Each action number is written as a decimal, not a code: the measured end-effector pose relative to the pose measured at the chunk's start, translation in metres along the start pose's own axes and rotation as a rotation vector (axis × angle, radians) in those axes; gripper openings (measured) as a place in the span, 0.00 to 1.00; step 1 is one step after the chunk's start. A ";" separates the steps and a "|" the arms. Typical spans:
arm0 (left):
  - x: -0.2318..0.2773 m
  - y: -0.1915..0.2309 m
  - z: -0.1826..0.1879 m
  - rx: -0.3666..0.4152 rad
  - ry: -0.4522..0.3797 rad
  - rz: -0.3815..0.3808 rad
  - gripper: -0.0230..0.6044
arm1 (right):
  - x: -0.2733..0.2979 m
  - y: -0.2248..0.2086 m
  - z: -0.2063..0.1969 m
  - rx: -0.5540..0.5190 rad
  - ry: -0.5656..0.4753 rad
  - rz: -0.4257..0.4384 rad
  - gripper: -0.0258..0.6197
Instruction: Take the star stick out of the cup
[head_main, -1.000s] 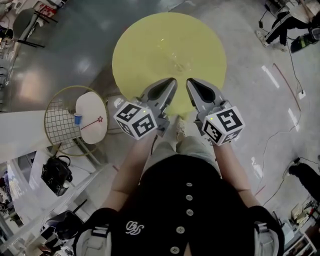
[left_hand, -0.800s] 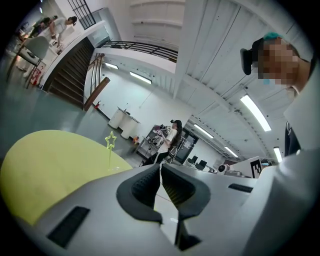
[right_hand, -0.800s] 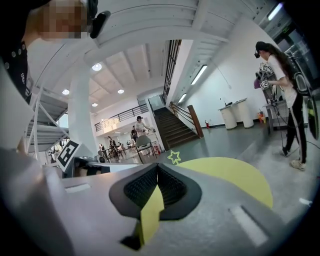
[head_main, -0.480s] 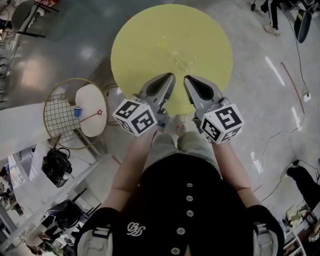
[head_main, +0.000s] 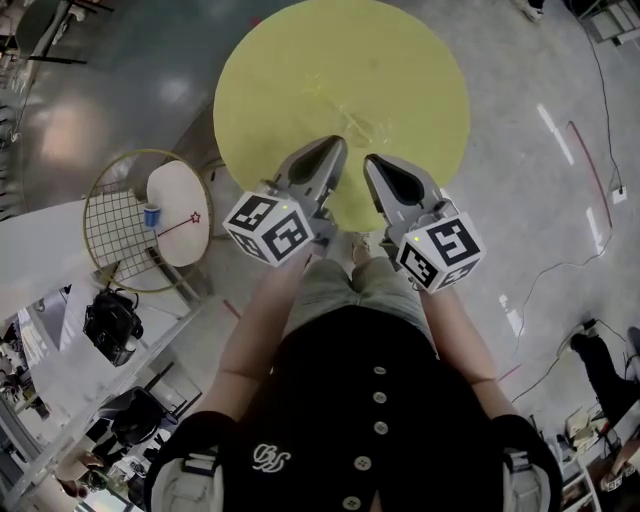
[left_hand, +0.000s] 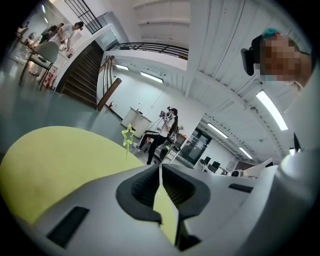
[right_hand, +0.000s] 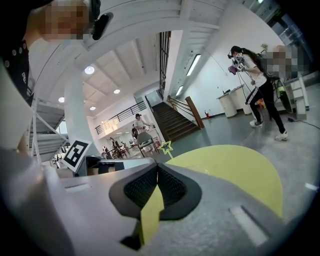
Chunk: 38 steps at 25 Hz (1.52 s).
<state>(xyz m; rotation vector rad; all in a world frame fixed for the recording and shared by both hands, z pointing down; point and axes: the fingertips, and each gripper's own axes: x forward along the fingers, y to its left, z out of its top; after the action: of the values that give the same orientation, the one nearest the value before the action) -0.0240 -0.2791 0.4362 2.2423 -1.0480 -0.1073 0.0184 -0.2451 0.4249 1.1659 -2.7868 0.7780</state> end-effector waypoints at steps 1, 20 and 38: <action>0.002 0.002 0.001 -0.001 0.000 0.005 0.07 | 0.001 -0.002 0.000 0.004 0.001 0.000 0.05; 0.026 0.050 0.007 0.034 0.048 0.123 0.08 | 0.011 -0.050 -0.003 0.100 -0.003 -0.049 0.05; 0.047 0.070 0.001 0.059 0.094 0.134 0.22 | 0.010 -0.064 -0.009 0.079 0.022 -0.071 0.05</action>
<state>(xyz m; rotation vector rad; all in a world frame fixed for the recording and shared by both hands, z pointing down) -0.0383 -0.3459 0.4862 2.1988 -1.1599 0.0860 0.0531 -0.2856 0.4628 1.2531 -2.7038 0.8962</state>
